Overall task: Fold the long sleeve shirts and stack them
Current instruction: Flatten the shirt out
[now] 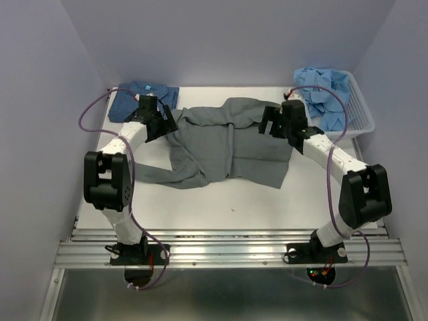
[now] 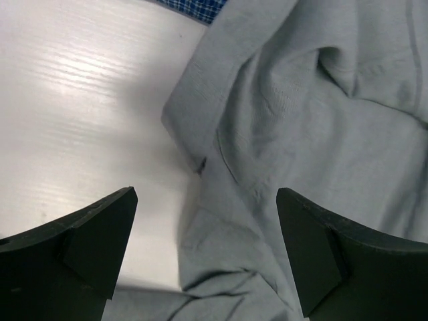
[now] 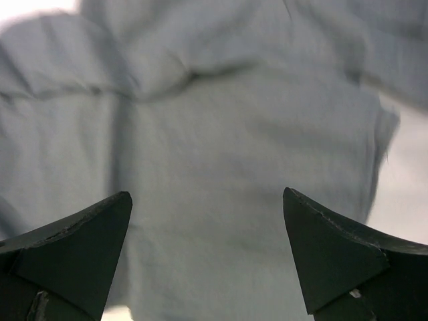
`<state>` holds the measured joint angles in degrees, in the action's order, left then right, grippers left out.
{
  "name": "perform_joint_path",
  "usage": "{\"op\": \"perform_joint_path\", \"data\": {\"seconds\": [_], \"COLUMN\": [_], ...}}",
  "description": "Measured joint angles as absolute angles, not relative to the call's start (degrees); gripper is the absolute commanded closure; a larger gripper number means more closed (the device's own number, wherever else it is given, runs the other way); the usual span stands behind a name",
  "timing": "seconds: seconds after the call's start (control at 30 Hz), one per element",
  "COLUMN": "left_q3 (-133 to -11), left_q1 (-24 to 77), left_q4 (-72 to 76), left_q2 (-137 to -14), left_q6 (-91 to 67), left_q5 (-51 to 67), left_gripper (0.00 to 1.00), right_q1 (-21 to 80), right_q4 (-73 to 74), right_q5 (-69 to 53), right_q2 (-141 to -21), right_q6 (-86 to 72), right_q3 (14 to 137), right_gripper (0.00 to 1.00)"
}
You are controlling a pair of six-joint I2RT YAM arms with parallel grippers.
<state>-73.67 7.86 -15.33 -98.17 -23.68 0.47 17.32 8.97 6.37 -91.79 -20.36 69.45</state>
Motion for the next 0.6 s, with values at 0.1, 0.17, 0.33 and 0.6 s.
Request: {"op": "perform_joint_path", "data": {"seconds": [0.1,0.17,0.33,0.6], "left_q3": [-76.69,-78.56,-81.03,-80.84], "left_q1": [6.5,5.89,4.62,2.7], "left_q4": [-14.76,-14.74,-14.57,-11.14], "left_q2": [-105.21,-108.6,-111.74,-113.62], "left_q6": [-22.94,-22.55,-22.11,-21.78], "left_q5": [2.35,2.98,3.66,9.98], "left_gripper": [0.01,0.03,0.3,1.0], "right_q1": [17.32,17.32,17.32,22.68], "right_q4": [11.94,15.86,21.78,28.12], "right_q5": [7.75,7.75,6.2,5.89], "right_q2": [-88.95,-87.99,-84.95,-81.19], "right_q6": [-23.18,-24.64,-26.98,-31.29], "right_q3": [60.42,56.49,52.34,48.9], "right_gripper": [0.0,0.0,0.0,0.0]}}
